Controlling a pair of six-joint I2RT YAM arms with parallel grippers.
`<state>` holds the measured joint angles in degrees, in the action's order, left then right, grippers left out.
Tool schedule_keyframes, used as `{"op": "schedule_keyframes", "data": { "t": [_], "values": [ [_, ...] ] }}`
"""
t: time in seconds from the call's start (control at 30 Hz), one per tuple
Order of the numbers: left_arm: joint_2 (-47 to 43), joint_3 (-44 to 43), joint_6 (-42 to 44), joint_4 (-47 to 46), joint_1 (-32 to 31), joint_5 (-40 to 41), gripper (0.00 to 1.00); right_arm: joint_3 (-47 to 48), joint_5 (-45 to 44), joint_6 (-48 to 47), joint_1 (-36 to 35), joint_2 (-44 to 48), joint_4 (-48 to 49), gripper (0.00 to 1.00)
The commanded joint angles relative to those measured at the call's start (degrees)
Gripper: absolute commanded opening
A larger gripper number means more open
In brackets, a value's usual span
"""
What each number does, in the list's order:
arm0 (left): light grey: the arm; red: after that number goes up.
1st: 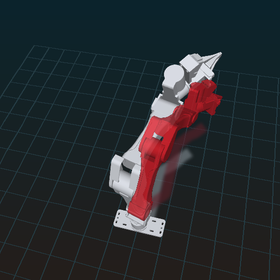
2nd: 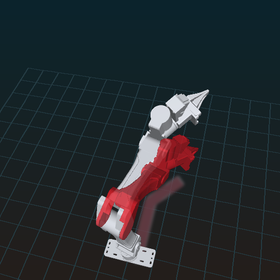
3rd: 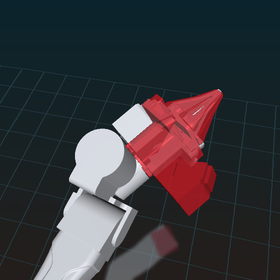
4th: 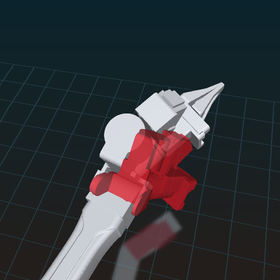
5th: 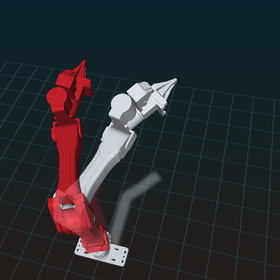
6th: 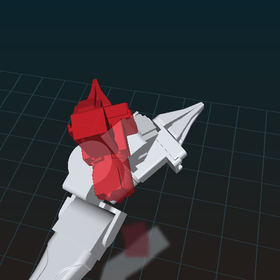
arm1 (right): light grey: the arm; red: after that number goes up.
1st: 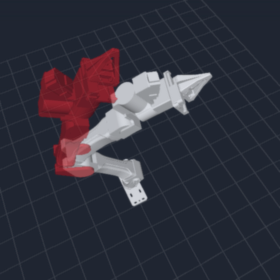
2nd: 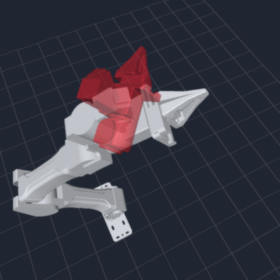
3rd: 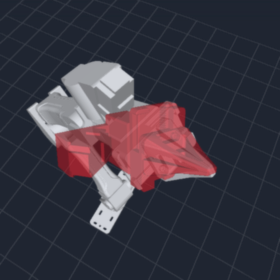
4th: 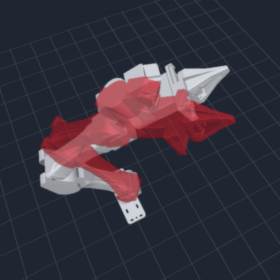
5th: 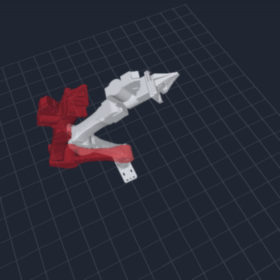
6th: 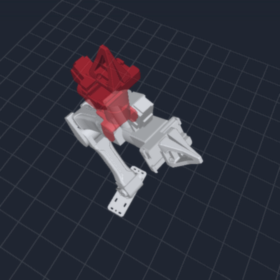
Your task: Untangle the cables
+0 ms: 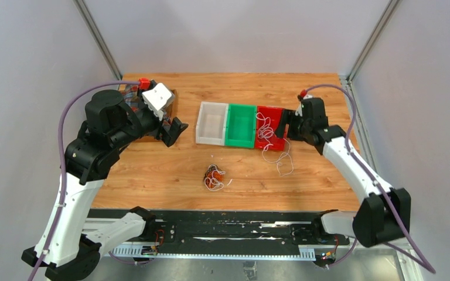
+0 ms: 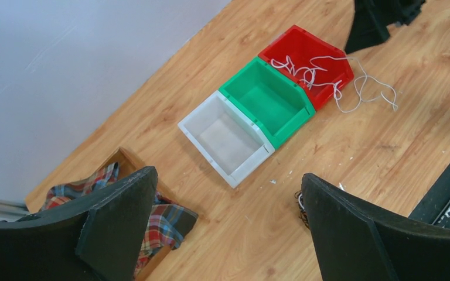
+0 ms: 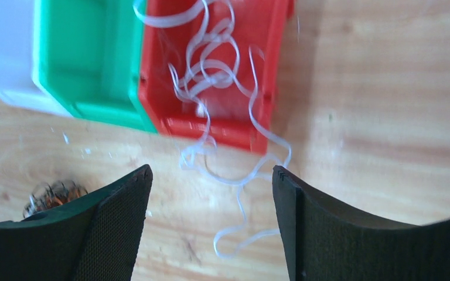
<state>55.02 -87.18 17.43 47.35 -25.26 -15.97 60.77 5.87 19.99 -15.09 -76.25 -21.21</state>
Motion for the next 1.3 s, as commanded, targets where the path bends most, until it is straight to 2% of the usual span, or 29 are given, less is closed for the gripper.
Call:
{"op": "schedule_keyframes", "data": {
  "t": [0.0, 0.2, 0.3, 0.4, 0.43, 0.5, 0.53, 0.67, 0.83, 1.27],
  "values": [
    [0.3, 0.2, 1.1, 1.0, 0.2, -0.2, 0.98, -9.8, -1.9, 3.6, -2.7, 7.9, -3.6, 0.75],
    [0.3, 0.3, 0.9, 1.0, 0.2, -0.7, 0.98, -18.0, -9.9, 8.9, -12.2, 9.0, -4.1, 0.71],
    [-0.2, 0.8, 1.0, 1.0, 0.2, -0.8, 0.98, -20.6, -11.1, 10.7, -13.2, 6.8, -1.6, 0.62],
    [-0.5, 0.9, 1.2, 1.3, 0.2, -0.6, 0.98, -21.2, -12.9, 10.4, -13.7, 3.6, 0.7, 0.44],
    [-0.6, 0.8, 1.2, 1.6, 0.2, -0.5, 0.98, -20.6, -13.7, 10.0, -13.8, 2.6, 0.7, 0.33],
    [-0.8, 0.7, 1.4, 1.7, 0.2, -0.5, 0.98, -19.1, -15.0, 9.1, -13.9, 1.9, -0.4, 0.04],
    [-0.9, 0.7, 1.5, 1.8, 0.2, -0.4, 0.98, -18.3, -15.1, 8.6, -13.9, 2.4, -0.4, 0.01],
    [-0.9, 0.8, 1.7, 1.7, 0.2, -0.4, 0.98, -11.0, -13.8, 4.8, -13.9, 5.0, -1.7, 0.01],
    [-0.6, 0.6, 1.5, 1.7, 0.2, -1.2, 0.98, 0.6, -12.1, 0.1, -13.6, 3.0, -2.8, 0.01],
    [-1.1, 0.7, 1.4, 1.7, 0.2, -1.3, 0.98, 15.6, -8.5, -4.1, -7.0, -16.9, -1.2, 0.01]
  ]
}}
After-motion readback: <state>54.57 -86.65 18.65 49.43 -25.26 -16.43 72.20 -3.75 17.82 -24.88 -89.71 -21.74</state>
